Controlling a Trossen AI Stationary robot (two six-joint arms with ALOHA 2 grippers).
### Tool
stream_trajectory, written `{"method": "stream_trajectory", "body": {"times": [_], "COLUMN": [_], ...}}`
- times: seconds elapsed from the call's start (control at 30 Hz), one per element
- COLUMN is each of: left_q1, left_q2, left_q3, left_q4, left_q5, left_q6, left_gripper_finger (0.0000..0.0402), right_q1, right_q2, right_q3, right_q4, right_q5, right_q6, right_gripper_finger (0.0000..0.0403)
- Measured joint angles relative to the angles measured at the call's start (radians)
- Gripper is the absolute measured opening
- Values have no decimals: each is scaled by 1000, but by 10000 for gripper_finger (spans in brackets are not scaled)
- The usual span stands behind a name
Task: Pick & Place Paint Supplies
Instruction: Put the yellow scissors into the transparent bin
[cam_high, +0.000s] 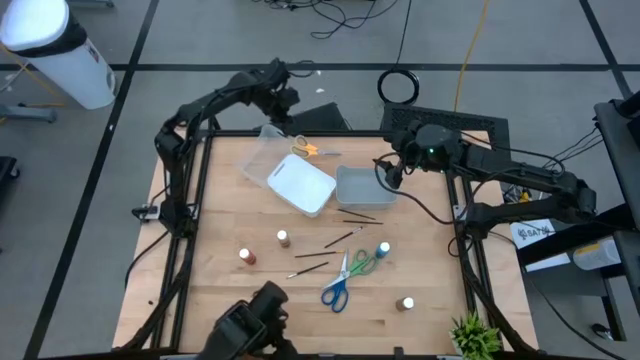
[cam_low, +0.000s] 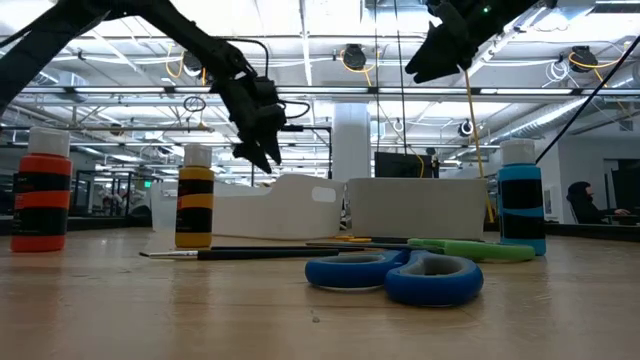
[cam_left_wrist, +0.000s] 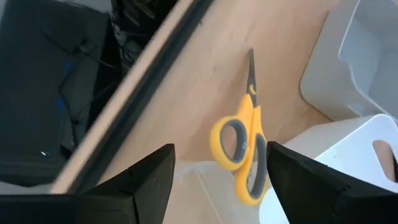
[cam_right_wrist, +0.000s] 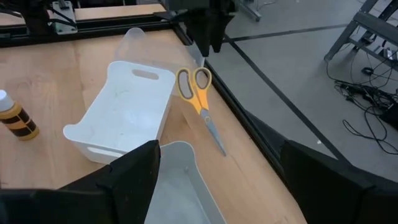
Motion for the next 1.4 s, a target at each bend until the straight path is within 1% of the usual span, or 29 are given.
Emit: {"method": "stream_trajectory", "body": {"times": [0.27, 0.5, 0.63, 0.73, 0.8, 0.87, 1.0, 1.03, 1.17, 1.4], "left_q1": [-23, -31, -31, -31, -31, -31, -31, -31, -33, -53], "left_q2": [67, 84, 86, 86, 86, 86, 86, 87, 87, 87], "left_q3": [0, 0, 0, 0, 0, 0, 0, 0, 0, 0], "left_q4": [-40, -43, -36, -26, -25, -21, -14, -9, -1, 7], "left_q5": [1, -2, -18, -25, -27, -26, -26, -27, -27, -27], "left_q6": [8, 17, 19, 19, 19, 19, 30, 30, 36, 83], "left_gripper_finger": [253, 253, 240, 213, 181, 137, 27, 15, 5, 3], "right_q1": [0, 0, 0, 0, 0, 0, 0, 0, 0, 0], "right_q2": [0, 0, 0, 0, 0, 0, 0, 0, 0, 0], "right_q3": [0, 0, 0, 0, 0, 0, 0, 0, 0, 0], "right_q4": [0, 0, 0, 0, 0, 0, 0, 0, 0, 0], "right_q5": [0, 0, 0, 0, 0, 0, 0, 0, 0, 0], "right_q6": [0, 0, 0, 0, 0, 0, 0, 0, 0, 0], "right_gripper_finger": [313, 313, 313, 313, 313, 313, 313, 313, 313, 313]}}
